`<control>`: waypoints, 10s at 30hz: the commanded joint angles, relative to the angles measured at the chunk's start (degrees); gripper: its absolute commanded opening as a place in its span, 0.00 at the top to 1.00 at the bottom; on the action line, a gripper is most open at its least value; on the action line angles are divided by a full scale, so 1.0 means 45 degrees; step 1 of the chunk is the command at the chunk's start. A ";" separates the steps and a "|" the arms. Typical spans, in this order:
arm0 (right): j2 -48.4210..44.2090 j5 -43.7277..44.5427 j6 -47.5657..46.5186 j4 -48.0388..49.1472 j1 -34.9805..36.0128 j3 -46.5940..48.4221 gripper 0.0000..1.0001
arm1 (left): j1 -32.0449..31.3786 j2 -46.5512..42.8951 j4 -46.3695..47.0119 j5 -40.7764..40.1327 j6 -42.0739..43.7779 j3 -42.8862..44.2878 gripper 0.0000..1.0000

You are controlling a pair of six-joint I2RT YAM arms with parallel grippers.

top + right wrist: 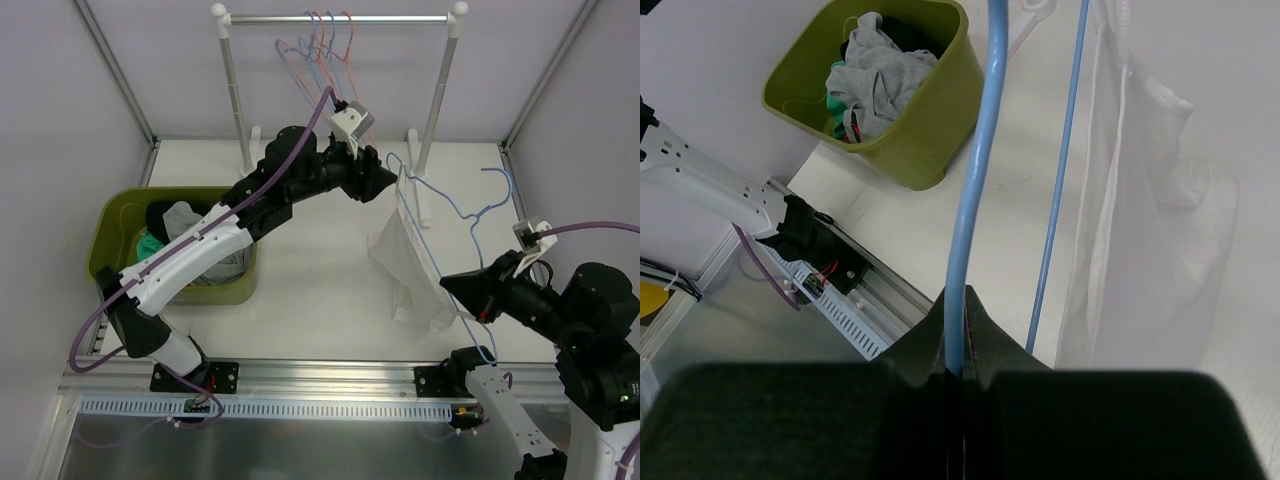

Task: Remove the tank top from the hanger

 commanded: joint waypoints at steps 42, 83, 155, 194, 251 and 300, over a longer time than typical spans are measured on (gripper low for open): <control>-0.2455 0.0187 0.0379 0.6891 0.0064 -0.3139 1.00 | -0.0125 -0.1568 0.0610 -0.1467 -0.2805 -0.2380 1.00; 0.8916 0.3670 -0.0125 0.8346 0.0084 0.0867 1.00 | -0.2059 -0.3733 -0.3448 -0.3470 -0.3274 -0.7226 0.01; -0.0289 0.4334 -0.1827 0.3814 -0.0170 -0.2265 0.01 | -0.4069 0.6532 -0.3508 -0.1166 -0.1185 -0.0883 0.01; -0.2439 0.5250 -0.2275 0.4301 -0.0170 -0.2519 0.01 | -0.2003 -0.1507 -0.9423 -1.1929 -0.2375 -0.0550 1.00; 0.0607 0.8599 -0.1728 0.2585 -0.0170 -0.2988 0.01 | 0.8058 -0.8422 -1.0090 -0.6946 -0.1071 -0.3965 0.01; -0.1248 1.0819 -0.1885 0.1625 0.1177 -0.4257 0.00 | 0.8059 -1.4635 -0.8156 -0.5873 -0.1692 -1.0822 0.01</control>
